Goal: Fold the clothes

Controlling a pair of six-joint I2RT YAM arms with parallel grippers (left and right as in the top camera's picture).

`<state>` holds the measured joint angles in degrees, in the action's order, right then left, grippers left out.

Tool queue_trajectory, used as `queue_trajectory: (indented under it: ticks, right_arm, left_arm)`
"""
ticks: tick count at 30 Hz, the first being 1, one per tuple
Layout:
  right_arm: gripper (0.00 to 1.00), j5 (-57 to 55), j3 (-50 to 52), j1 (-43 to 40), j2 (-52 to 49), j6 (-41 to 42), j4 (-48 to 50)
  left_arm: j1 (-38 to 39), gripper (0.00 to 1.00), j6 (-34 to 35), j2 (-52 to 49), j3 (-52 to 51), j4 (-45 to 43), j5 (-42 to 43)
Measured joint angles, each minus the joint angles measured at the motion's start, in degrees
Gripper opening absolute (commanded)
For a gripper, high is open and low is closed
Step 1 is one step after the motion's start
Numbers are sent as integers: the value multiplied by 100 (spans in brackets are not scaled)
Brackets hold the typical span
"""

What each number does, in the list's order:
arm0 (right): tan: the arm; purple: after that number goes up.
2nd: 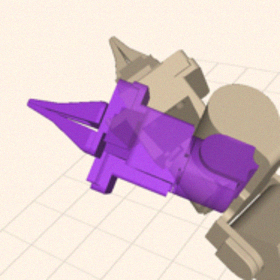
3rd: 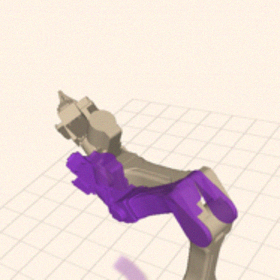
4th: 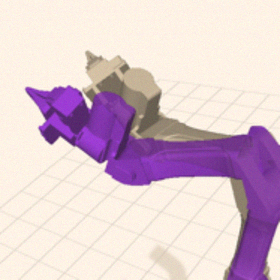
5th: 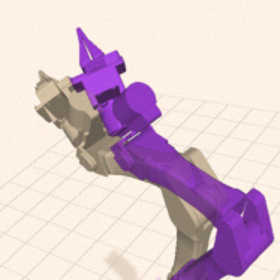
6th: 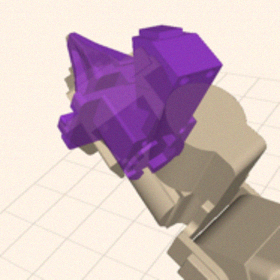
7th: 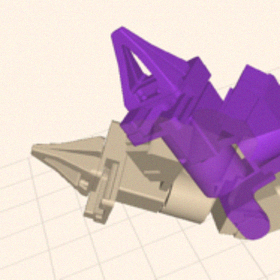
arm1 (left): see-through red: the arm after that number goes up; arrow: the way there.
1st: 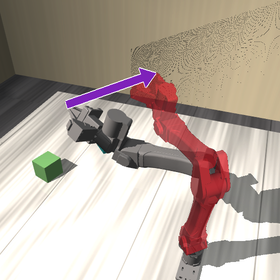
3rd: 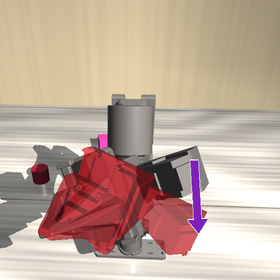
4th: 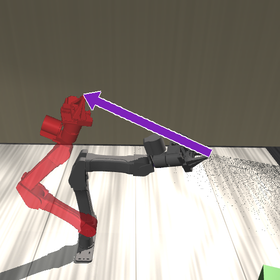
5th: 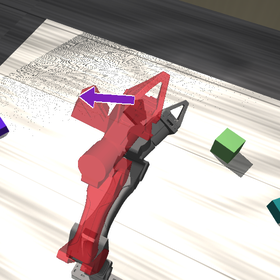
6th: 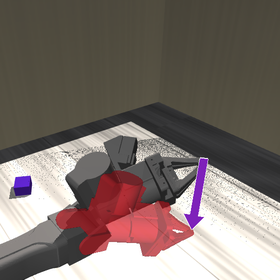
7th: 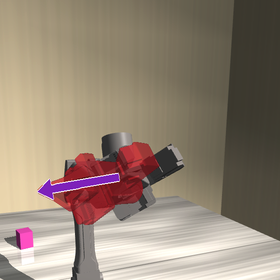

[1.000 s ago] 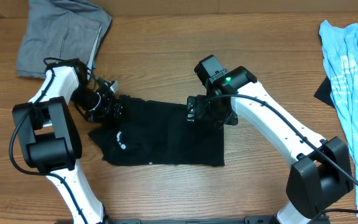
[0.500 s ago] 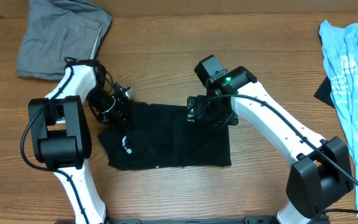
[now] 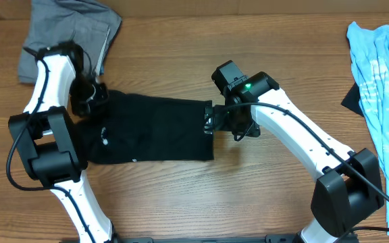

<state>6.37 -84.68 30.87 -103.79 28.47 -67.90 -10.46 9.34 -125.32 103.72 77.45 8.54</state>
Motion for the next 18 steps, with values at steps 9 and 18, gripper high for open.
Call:
queue_trajectory:
  ticks: [9,18]
  right_arm:
    - [100,11,813,0,-42,-11,1051]
    - [100,1102,938,-44,-227,-437,1646]
  left_arm:
    - [802,4,490,-28,1834,1631,-153]
    - [2498,7,1047,-31,1943,1589,-164]
